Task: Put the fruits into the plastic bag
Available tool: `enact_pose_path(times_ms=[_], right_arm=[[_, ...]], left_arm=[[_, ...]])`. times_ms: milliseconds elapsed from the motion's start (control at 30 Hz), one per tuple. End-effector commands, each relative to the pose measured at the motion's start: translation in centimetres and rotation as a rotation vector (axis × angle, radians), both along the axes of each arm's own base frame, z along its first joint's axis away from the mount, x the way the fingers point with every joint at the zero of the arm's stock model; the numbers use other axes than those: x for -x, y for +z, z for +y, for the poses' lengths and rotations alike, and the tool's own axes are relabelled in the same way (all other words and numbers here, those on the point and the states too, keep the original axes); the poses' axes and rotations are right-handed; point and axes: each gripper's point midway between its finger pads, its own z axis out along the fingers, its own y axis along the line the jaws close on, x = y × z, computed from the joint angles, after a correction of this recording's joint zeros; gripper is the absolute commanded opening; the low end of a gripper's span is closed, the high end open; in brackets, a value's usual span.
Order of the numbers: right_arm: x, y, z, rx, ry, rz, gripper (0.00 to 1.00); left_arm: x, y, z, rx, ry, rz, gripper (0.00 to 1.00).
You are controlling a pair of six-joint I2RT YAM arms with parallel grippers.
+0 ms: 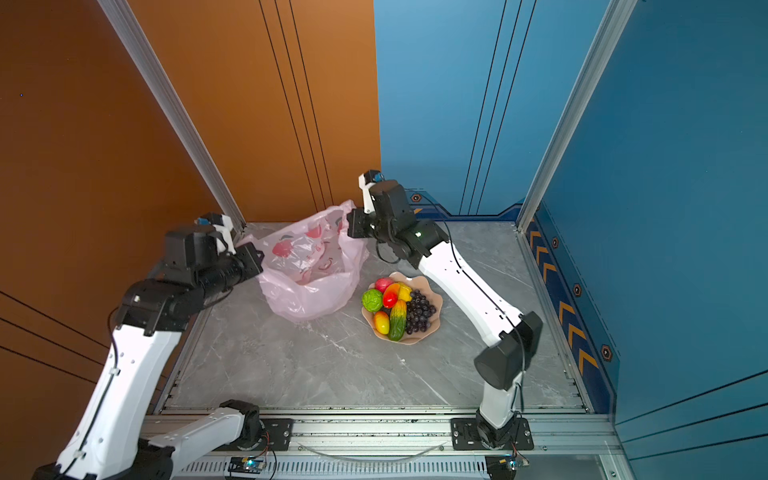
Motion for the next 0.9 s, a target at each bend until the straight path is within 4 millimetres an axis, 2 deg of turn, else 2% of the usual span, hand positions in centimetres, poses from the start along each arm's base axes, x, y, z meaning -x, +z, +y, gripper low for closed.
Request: enact_pose_path(times_ms=[0, 33, 67, 133, 200, 233, 267, 300, 333, 367, 400, 433, 500, 533, 600, 733, 867], right_arm=[[0.4, 7.2, 0.7, -0.071, 0.033, -0.150, 0.00], [1.0, 10.6, 0.3, -0.111, 0.037, -0.233, 0.00], [2.8, 13.2, 0.9, -0.145, 0.064, -0.303, 0.00], [6.1, 17.9, 0.2, -0.191, 0.084, -0.446, 0.00], [8.9, 20.0, -0.8, -0.197, 0.070, -0.548, 0.00], [9.8, 20.0, -1.5, -0.209, 0.049, -0.578, 0.00], [9.9, 19.1, -2.3, -0.223, 0.014, -0.577, 0.00], [8.8, 16.0, -3.1, -0.223, -0.031, -0.519, 0.00], [6.8, 11.4, -3.5, -0.193, -0.072, -0.405, 0.00], [4.4, 4.6, -3.4, -0.110, -0.102, -0.242, 0.00], [2.6, -2.7, -3.2, -0.033, -0.108, -0.046, 0.00], [1.6, -9.3, -3.5, 0.028, -0.102, 0.129, 0.00], [2.4, -16.9, -3.7, 0.091, -0.092, 0.299, 0.00], [3.1, -18.5, -4.0, 0.110, -0.101, 0.312, 0.00], [3.8, -18.4, -4.5, 0.110, -0.119, 0.284, 0.00], [3.8, -16.1, -4.4, 0.110, -0.103, 0.252, 0.00], [3.6, -15.0, -3.5, 0.100, -0.073, 0.242, 0.00]], left_arm=[[-0.4, 10.7, -1.7, 0.015, -0.095, -0.275, 0.00], [0.5, 14.0, -2.5, -0.006, -0.118, -0.363, 0.00], [1.7, 16.6, -3.4, -0.033, -0.146, -0.438, 0.00], [5.4, 21.2, -6.2, -0.102, -0.240, -0.602, 0.00], [8.7, 22.6, -8.7, -0.130, -0.335, -0.698, 0.00], [9.7, 21.8, -9.1, -0.145, -0.347, -0.706, 0.00], [9.9, 20.3, -8.6, -0.171, -0.316, -0.681, 0.00], [9.1, 16.8, -7.9, -0.240, -0.255, -0.607, 0.00], [8.0, 12.5, -6.7, -0.316, -0.180, -0.517, 0.00], [7.0, 8.1, -5.6, -0.367, -0.120, -0.423, 0.00], [6.1, 2.5, -4.6, -0.371, -0.094, -0.286, 0.00], [5.5, -2.8, -3.9, -0.299, -0.102, -0.149, 0.00], [5.5, -10.0, -2.9, -0.112, -0.080, 0.016, 0.00], [5.8, -12.7, -2.2, -0.059, -0.052, 0.059, 0.00], [6.3, -14.4, -1.6, -0.006, -0.032, 0.081, 0.00], [5.8, -13.6, -2.4, 0.032, -0.083, 0.096, 0.00], [5.1, -12.6, -3.1, 0.042, -0.110, 0.092, 0.00]])
